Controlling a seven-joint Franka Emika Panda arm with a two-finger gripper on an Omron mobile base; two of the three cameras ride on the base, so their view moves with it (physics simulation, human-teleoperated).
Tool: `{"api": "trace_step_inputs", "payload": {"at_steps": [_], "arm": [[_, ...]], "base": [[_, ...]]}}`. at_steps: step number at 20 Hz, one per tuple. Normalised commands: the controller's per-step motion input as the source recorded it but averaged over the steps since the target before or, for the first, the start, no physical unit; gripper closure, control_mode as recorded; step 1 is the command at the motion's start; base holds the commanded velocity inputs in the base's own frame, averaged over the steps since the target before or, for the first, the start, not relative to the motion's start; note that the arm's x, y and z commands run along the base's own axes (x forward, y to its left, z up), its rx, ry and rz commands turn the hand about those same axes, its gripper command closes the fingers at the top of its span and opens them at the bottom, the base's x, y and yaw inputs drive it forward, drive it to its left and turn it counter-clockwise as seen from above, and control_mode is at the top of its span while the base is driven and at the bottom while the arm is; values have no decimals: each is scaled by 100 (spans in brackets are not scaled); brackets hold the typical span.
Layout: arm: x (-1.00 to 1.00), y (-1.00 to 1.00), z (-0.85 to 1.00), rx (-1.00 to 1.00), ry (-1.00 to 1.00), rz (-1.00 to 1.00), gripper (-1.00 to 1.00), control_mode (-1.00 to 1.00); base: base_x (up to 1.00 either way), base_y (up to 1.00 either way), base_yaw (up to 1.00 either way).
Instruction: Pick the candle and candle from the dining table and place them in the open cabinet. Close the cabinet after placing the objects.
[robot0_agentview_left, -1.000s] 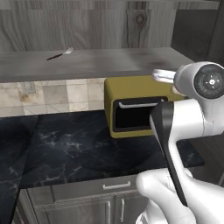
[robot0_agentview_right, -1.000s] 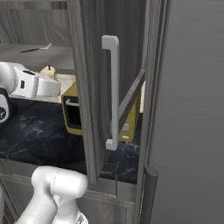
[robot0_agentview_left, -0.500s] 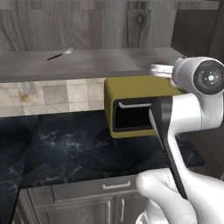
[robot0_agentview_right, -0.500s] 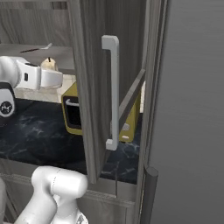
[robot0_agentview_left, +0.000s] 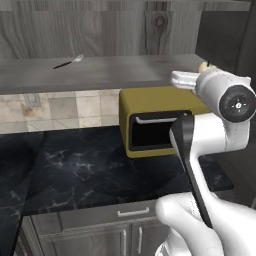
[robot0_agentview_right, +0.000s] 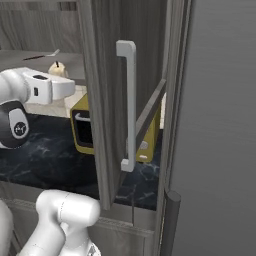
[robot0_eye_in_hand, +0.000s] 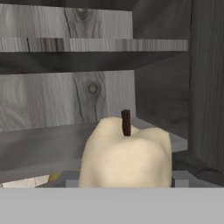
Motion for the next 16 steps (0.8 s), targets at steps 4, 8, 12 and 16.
{"api": "trace_step_inputs", "payload": {"at_steps": [4,8,12,16], "arm": [[25,-7,0,0,0,2,100,-100],[28,-13,3,0,0,2,100,-100],[31,-15,1,0,0,3,100,-100],[31,-13,0,0,0,2,100,-100]], "base": [[0,0,0],[0,0,0],[0,0,0],[0,0,0]]}}
